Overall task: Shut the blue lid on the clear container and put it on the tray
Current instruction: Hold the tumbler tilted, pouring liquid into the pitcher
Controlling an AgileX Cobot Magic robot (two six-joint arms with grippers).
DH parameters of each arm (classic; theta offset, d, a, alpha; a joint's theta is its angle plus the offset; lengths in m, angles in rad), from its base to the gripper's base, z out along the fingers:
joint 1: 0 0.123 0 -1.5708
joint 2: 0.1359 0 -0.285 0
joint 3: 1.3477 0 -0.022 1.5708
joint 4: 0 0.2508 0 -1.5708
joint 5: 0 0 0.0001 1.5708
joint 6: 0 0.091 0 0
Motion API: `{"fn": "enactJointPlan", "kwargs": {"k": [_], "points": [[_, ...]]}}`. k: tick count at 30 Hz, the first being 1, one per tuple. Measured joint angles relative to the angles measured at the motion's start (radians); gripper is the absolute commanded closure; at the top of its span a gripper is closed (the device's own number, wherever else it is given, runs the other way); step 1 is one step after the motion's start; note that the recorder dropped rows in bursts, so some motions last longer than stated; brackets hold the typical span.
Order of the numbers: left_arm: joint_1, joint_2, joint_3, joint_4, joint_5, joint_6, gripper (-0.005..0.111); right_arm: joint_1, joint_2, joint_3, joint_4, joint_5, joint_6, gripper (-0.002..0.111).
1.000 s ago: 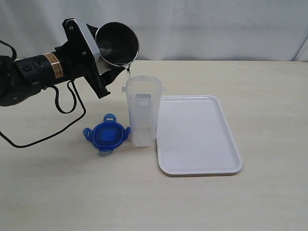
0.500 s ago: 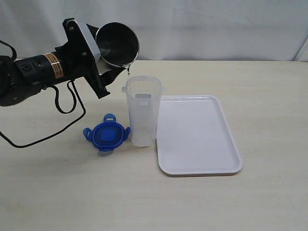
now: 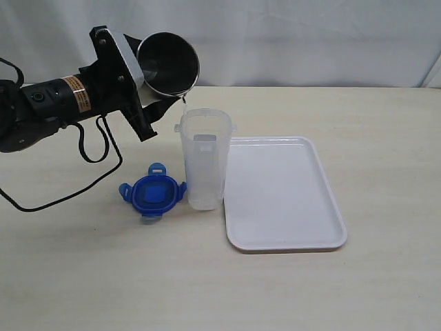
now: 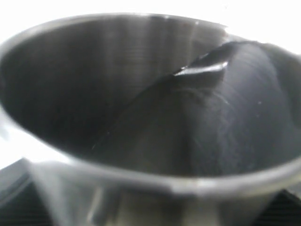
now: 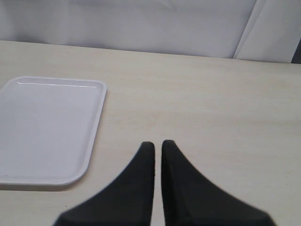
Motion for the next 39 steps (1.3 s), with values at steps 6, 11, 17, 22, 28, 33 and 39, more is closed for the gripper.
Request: {"fn": "enactJointPlan", "kwargs": {"k": [6,11,17,22,28,33,39], "points": [[0.000,0.000,0.000,0.000,0.000,0.007,0.107,0.000,0.000,0.000,0.000,0.000,0.000,0.103],[0.000,0.000,0.000,0.000,0.000,0.021,0.107,0.000,0.000,0.000,0.000,0.000,0.000,0.103],[0.000,0.000,0.000,0.000,0.000,0.022,0.107,0.000,0.000,0.000,0.000,0.000,0.000,0.103],[0.000,0.000,0.000,0.000,0.000,0.031,0.107,0.000,0.000,0.000,0.000,0.000,0.000,0.103],[0.000,0.000,0.000,0.000,0.000,0.036,0.107,0.000,0.000,0.000,0.000,0.000,0.000,0.103],[0.000,0.000,0.000,0.000,0.000,0.041,0.107,0.000,0.000,0.000,0.000,0.000,0.000,0.103],[0.000,0.000,0.000,0.000,0.000,0.044,0.107,0.000,0.000,0.000,0.000,0.000,0.000,0.103]]}}
